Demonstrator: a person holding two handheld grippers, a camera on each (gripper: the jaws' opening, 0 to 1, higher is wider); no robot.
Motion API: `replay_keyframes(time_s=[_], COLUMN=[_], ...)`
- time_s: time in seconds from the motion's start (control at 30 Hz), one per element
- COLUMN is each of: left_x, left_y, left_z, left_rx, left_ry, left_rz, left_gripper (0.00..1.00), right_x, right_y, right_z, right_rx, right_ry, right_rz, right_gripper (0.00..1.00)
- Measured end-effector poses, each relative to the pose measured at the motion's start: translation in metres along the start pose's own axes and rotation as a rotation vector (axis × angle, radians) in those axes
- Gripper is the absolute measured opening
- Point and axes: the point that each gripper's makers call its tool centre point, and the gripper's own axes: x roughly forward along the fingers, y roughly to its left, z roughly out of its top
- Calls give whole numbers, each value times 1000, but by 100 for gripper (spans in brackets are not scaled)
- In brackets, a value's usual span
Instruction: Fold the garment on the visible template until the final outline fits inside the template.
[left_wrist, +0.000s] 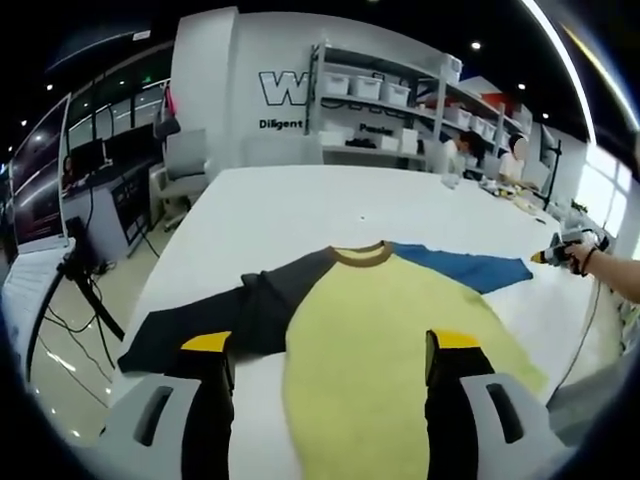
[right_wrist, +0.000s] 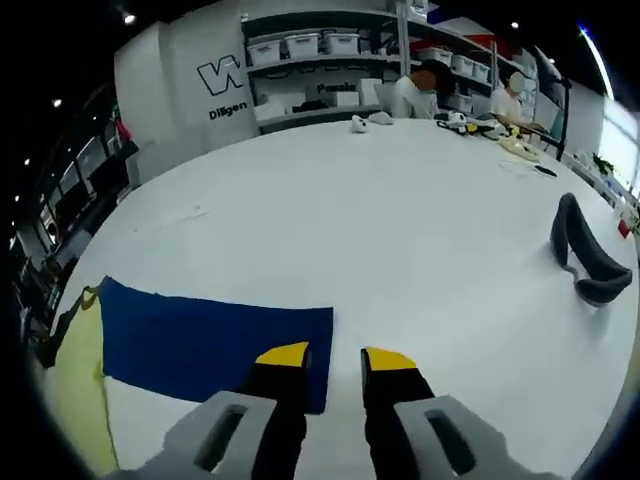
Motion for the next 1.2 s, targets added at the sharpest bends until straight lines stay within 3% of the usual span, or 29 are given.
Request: replay_keyframes(time_s=[0.27, 0.37, 0.4, 0.43, 0.6, 0.7, 0.77, 1.07, 1.2], left_x=[-2, -3, -4, -4, -7, -8, -8, -17, -21], left_y=[-2, -1, -1, 0, 0, -3, -6, -12, -11], left_z=[1, 1, -1, -2, -2, -2, -2, -15, -17], left_rx=[3, 3, 3, 4, 38, 39, 40, 76, 75], left_ry=[-2, -3, 4, 9, 22, 22, 17, 61, 66], left_rz=[-2, -2, -1, 2, -4, -16, -27, -53, -54], left_gripper=[81, 81, 82, 84, 93, 97, 99, 99, 99], right_x=[7, 9, 12, 12, 17, 16, 14, -8, -19], right_y=[18, 11, 7, 7, 3, 6, 8, 36, 56], right_z=[-21, -32, -31, -31, -26, -26, -24, -4, 14], right_rx=[-38, -38, -97, -101, -75, -16, -30, -59, -59], right_ry=[55, 100, 76, 64, 65, 70, 66, 35, -1], right_rz=[16, -41, -52, -47, -46, -26, -28, 24, 72], right_gripper=[20, 15, 12, 9, 1, 0, 0, 0, 0])
